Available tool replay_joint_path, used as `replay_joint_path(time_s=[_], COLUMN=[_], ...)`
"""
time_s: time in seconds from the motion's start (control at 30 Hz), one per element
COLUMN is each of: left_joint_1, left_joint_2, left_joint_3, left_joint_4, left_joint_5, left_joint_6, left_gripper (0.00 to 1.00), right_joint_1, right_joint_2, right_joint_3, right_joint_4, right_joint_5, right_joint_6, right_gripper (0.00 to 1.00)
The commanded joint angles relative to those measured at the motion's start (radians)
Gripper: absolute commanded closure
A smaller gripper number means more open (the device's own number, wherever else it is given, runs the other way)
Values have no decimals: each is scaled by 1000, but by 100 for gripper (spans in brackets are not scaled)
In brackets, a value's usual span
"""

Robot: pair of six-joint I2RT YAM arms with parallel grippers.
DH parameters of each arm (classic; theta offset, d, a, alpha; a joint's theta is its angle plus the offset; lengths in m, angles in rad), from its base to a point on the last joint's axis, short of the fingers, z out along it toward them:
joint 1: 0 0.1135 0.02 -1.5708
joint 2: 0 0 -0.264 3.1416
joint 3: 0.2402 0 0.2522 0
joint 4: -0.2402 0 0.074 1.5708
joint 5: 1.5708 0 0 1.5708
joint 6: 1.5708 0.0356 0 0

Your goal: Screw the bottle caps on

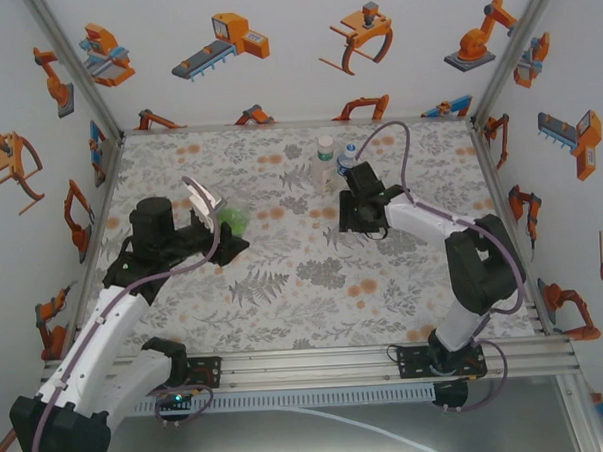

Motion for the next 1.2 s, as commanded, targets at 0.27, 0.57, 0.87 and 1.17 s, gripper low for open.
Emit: replay_joint_path(time_s=[0.27,0.57,0.87,1.17], left_joint_1=[4,4,3,3], left_joint_2=[-11,-4,-2,-2], left_joint_3=[9,14,14,16], left_joint_4=[-1,-8,-9,-15], left_joint_5=[-35,-35,-35,-38], left_joint_6=[27,28,27,33], left_gripper=[100,100,100,100], right_joint_1=[-2,-2,-2,-1], right_joint_2=[115,145,162,165], right_joint_3=[95,101,98,95], right_joint_4=[-68,-116,-112,-109], right_joint_5=[4,0,-12,-21], right_joint_6=[1,1,3,2], right_gripper=[51,52,55,63])
